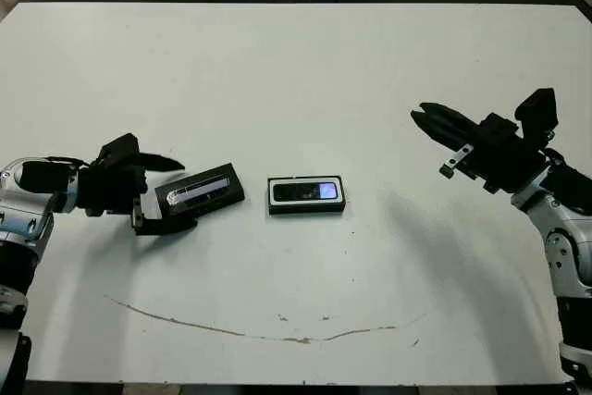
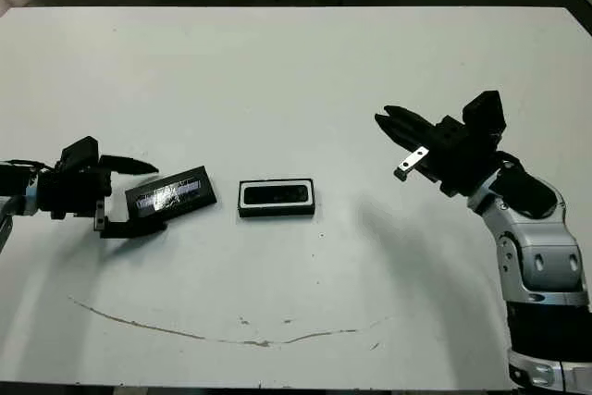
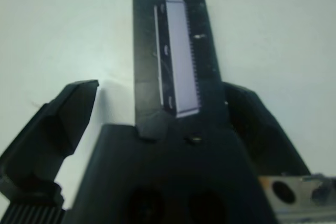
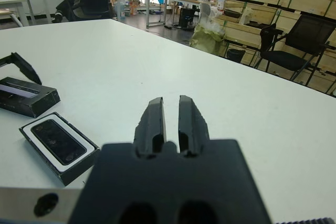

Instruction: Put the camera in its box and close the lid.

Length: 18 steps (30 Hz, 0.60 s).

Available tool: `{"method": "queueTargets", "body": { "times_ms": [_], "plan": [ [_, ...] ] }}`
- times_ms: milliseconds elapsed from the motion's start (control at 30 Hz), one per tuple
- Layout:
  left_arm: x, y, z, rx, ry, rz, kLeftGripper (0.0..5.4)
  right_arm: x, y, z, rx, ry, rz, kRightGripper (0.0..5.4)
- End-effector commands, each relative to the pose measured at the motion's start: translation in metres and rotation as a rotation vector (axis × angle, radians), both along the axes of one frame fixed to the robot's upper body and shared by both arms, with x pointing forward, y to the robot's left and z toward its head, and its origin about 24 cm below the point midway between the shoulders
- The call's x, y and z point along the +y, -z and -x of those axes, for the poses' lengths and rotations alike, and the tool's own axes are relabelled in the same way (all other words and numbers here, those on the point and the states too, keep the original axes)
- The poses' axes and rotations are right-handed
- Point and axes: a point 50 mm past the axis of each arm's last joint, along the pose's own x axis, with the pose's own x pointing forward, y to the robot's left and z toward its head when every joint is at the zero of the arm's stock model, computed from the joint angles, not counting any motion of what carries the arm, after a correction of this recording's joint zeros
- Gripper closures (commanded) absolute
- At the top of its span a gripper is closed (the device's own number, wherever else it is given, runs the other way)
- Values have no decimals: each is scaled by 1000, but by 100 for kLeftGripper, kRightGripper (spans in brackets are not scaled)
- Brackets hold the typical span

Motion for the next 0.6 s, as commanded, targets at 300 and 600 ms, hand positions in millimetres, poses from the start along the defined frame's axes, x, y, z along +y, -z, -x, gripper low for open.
{"method": "queueTargets", "body": {
  "times_ms": [300,600],
  "plan": [
    [5,8,9,88,38,-121,11,-3,7,1,49,8,16,540],
    [14,26,12,138,-137,-74,204,-3,7,2,50,22,32,540]
  ]
}}
